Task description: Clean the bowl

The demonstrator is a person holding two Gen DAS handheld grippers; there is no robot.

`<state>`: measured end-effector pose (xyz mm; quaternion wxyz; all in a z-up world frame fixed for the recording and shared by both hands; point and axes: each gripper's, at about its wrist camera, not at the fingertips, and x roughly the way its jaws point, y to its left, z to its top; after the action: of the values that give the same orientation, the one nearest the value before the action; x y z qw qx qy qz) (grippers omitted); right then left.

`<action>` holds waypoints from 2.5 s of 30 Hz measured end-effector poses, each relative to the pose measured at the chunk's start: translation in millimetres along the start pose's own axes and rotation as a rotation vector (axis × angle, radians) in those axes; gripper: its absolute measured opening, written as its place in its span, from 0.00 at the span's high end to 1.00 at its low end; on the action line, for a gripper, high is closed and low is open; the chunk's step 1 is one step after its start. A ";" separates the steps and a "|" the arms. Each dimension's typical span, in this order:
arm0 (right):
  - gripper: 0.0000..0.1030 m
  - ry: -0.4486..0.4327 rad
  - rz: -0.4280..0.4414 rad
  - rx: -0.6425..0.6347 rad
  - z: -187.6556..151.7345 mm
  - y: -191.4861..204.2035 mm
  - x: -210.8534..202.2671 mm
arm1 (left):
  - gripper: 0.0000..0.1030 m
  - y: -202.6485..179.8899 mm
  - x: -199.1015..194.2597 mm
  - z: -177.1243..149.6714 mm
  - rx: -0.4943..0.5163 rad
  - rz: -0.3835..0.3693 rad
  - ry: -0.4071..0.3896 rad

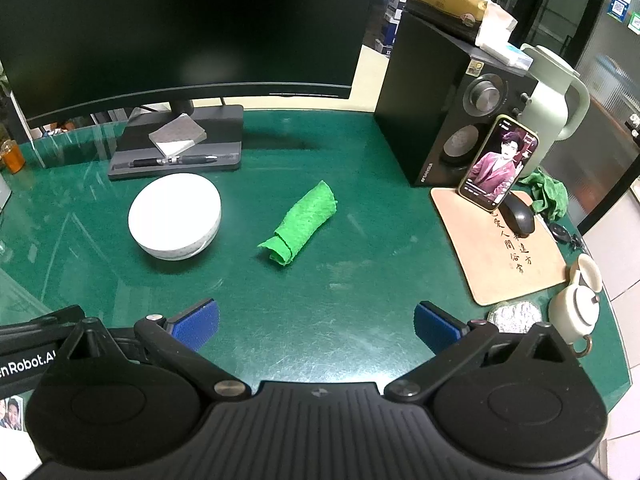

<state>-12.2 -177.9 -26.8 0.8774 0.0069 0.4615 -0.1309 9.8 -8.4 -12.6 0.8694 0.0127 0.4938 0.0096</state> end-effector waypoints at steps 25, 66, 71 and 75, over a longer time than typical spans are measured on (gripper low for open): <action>0.30 -0.052 0.275 0.214 14.5 -27.8 57.5 | 0.00 16.1 63.3 31.4 -0.023 -0.031 -0.040; 0.91 0.086 0.315 0.171 -2.7 -38.5 159.4 | 0.80 -0.3 136.4 12.8 0.039 -0.192 0.225; 0.89 0.134 0.377 0.116 -38.1 -50.7 134.5 | 0.80 15.0 113.3 -20.9 0.055 -0.204 0.273; 0.69 0.092 0.393 0.132 -47.4 -58.5 119.6 | 0.78 26.4 105.1 -30.9 0.008 -0.216 0.262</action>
<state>0.3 -254.9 -144.7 0.8616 0.1604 0.4815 0.0132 37.0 21.5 -117.8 0.7935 -0.0381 0.6015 -0.0844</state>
